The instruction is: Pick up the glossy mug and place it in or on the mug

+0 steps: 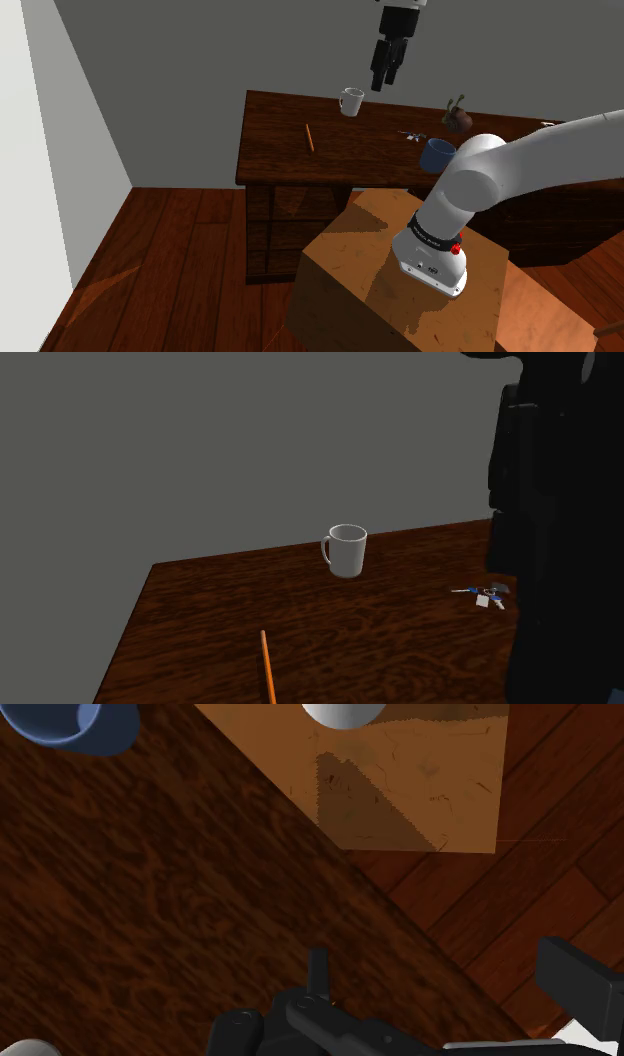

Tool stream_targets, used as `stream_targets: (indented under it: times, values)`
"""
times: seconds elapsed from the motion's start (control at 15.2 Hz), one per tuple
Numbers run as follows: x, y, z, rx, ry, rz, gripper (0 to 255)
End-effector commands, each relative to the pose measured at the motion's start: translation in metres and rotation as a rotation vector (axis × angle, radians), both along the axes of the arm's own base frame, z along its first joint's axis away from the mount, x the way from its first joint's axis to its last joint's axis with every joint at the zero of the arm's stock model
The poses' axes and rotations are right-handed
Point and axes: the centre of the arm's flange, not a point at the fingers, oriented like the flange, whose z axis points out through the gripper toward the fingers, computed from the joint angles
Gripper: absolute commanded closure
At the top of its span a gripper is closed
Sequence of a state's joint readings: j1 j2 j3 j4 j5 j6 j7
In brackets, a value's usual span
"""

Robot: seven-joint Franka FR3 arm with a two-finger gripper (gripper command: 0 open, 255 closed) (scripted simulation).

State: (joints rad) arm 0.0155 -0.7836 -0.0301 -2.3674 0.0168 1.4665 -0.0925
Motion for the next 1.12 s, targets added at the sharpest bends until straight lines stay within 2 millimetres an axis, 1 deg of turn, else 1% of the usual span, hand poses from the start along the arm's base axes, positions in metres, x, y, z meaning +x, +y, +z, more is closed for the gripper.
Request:
stream_targets:
  times: [0.0, 1.06]
  values:
    - [0.000, 0.000, 0.000, 0.000, 0.000, 0.000, 0]
    - [0.108, -0.164, -0.074, -0.001, -0.025, -0.097, 0]
